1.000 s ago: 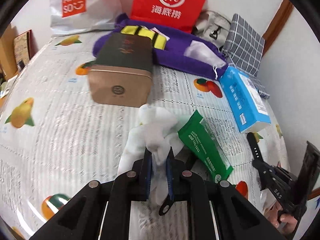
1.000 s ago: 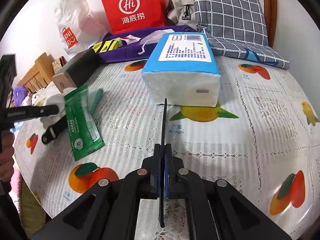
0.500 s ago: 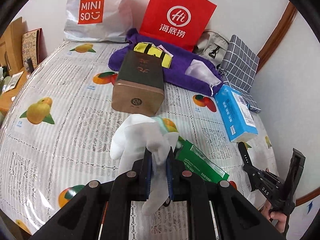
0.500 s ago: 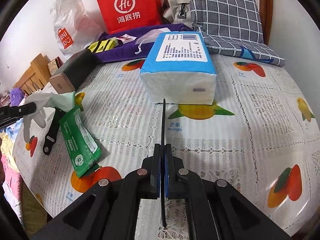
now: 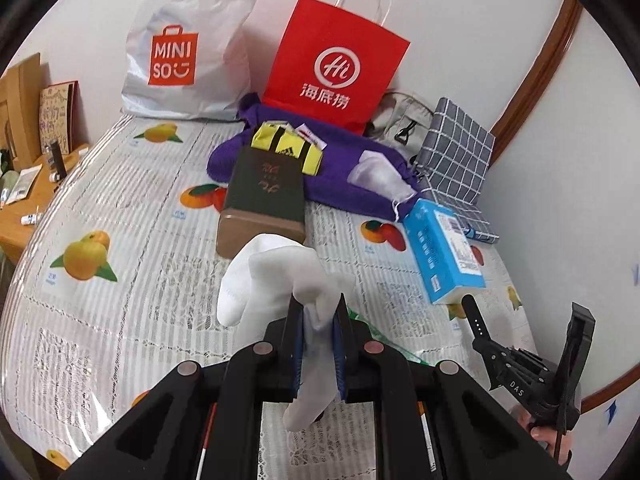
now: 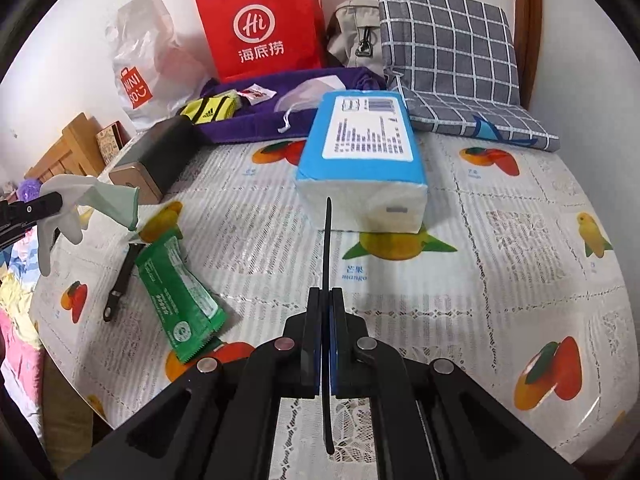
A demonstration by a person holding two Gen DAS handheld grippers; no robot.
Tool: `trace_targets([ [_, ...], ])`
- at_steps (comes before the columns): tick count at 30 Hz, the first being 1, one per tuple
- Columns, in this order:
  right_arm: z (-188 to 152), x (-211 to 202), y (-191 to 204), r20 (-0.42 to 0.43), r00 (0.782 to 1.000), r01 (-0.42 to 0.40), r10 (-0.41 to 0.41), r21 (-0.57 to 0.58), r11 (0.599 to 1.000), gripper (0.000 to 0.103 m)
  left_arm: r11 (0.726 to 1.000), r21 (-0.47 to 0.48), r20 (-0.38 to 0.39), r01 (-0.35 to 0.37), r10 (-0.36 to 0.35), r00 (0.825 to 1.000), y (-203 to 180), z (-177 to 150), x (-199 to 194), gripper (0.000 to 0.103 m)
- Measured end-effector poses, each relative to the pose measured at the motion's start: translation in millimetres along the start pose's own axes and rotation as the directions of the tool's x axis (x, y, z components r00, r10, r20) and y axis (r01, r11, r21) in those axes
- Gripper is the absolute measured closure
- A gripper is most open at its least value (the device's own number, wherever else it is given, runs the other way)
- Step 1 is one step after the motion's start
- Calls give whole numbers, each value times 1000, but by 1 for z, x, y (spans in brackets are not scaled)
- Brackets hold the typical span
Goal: Organize soft objects
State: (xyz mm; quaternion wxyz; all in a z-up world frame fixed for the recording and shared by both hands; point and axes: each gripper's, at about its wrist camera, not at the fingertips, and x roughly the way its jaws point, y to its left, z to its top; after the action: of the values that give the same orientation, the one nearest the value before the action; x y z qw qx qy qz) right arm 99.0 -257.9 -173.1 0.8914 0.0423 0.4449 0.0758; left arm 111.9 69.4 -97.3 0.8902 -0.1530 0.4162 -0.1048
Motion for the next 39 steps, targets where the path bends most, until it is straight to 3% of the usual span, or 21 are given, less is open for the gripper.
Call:
trace_targets([
  [26,47,-46,17,80,997,-13,20,-83,996,100,997,63,63,-55,51,997,-31,35,-7,90],
  [39,89,-30,25,77,996,-33,40,-94,995,100,995,78,75,-67,61,995,-37,70,11,90],
])
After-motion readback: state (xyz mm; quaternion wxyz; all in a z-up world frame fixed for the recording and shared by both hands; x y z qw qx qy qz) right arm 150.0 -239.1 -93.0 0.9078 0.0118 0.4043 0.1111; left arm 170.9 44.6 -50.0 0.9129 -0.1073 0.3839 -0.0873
